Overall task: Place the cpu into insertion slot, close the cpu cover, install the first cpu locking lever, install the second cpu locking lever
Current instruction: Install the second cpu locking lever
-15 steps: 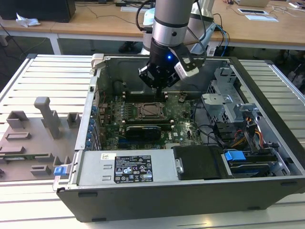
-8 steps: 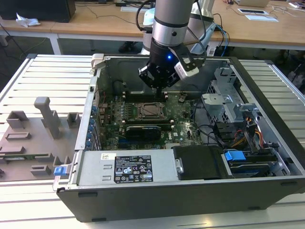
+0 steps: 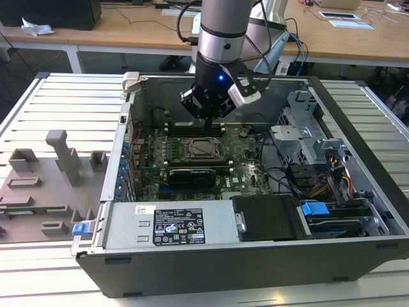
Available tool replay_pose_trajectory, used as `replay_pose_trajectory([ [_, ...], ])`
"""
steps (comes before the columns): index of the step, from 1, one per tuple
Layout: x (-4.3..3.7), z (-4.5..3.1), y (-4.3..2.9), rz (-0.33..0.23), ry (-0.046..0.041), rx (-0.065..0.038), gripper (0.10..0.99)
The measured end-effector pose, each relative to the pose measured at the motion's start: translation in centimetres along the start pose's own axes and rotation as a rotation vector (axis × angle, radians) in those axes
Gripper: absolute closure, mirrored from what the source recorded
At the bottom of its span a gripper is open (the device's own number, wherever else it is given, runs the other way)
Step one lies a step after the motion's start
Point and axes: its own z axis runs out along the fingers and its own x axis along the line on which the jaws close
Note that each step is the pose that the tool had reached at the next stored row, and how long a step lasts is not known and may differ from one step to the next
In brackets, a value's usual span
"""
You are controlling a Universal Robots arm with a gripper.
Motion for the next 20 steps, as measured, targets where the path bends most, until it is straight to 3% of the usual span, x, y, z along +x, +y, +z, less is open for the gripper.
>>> replay_pose_trajectory([
  [6, 0.28, 0.54, -0.56, 0.0, -0.0002, -0.001, 0.98],
  [8, 0.43, 1.56, -0.88, 0.0, -0.0002, -0.002, 0.98],
  [10, 0.49, 1.75, -1.25, 0.0, -0.0002, -0.003, 0.98],
  [13, 0.84, 1.79, -2.97, 0.0, -0.0003, -0.004, 0.98],
  [15, 0.99, 1.79, -3.66, 0.0, -0.0005, -0.005, 0.98],
  [16, 1.22, 1.78, -4.31, 0.0, -0.0008, -0.009, 0.98],
  [17, 1.44, 1.81, -4.62, -0.001, -0.0019, -0.02, 0.98],
  [20, 1.9, 1.87, -5.06, -0.002, -0.005, -0.052, 0.98],
])
